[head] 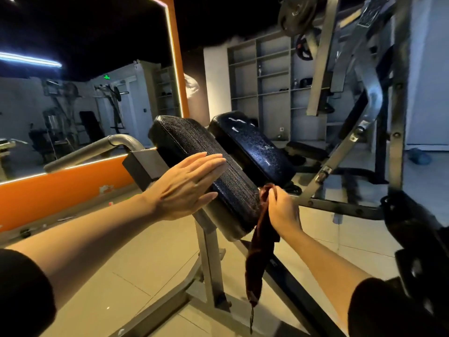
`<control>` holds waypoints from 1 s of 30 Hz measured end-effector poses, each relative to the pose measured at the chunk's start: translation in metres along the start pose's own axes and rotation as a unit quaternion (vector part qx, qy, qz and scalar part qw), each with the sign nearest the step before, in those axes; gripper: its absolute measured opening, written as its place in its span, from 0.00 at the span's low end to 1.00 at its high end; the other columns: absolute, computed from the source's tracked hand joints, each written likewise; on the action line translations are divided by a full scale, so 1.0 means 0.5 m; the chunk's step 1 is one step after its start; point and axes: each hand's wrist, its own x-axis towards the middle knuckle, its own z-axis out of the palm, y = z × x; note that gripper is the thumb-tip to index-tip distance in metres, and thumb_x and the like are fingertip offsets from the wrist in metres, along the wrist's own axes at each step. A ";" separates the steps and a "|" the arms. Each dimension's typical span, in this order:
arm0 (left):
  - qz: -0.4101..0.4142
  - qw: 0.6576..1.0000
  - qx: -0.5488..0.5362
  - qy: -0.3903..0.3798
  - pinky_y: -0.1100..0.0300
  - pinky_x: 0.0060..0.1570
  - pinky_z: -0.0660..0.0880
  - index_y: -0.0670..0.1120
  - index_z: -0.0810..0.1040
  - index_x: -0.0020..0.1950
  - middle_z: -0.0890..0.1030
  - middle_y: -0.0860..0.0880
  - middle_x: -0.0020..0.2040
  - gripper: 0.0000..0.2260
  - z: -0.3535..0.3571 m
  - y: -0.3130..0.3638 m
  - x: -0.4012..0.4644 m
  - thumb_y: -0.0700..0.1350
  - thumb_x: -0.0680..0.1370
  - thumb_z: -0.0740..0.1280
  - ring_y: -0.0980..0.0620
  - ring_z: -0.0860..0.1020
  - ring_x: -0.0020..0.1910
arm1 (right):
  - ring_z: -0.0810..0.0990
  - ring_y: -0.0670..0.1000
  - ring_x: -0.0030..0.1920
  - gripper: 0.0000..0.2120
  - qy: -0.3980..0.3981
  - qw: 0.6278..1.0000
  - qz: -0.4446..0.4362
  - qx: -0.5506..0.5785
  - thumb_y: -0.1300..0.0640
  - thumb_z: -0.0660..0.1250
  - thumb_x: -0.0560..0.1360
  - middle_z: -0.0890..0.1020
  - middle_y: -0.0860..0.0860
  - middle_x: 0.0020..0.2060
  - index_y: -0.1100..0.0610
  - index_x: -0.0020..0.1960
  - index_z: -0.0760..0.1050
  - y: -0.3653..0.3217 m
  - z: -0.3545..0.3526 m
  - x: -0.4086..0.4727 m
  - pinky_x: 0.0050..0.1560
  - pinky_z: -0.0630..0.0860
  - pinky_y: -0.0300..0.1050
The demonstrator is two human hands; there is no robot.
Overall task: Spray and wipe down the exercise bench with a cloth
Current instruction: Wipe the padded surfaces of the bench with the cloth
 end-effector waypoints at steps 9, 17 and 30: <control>-0.160 0.953 -0.249 0.066 0.59 0.65 0.64 0.48 0.66 0.70 0.76 0.49 0.60 0.31 0.009 0.196 0.169 0.65 0.74 0.65 0.51 0.75 0.58 | 0.76 0.56 0.44 0.14 -0.058 0.986 0.064 -0.145 0.48 0.66 0.75 0.78 0.55 0.41 0.59 0.47 0.78 -0.129 -0.169 0.104 0.41 0.70 0.46; -0.360 0.819 -0.419 0.156 0.46 0.50 0.77 0.46 0.65 0.59 0.83 0.46 0.50 0.19 0.019 0.182 0.236 0.37 0.73 0.71 0.44 0.82 0.48 | 0.78 0.55 0.53 0.12 -0.287 0.919 0.100 0.250 0.67 0.69 0.72 0.78 0.58 0.50 0.61 0.54 0.73 -0.169 -0.271 0.101 0.58 0.74 0.48; -0.322 0.917 -0.180 0.148 0.50 0.44 0.76 0.42 0.84 0.48 0.78 0.45 0.50 0.06 0.003 0.060 0.191 0.40 0.78 0.67 0.44 0.77 0.47 | 0.80 0.60 0.44 0.08 -0.025 0.985 0.071 0.154 0.57 0.69 0.73 0.82 0.58 0.37 0.57 0.35 0.80 -0.181 -0.162 0.172 0.44 0.78 0.52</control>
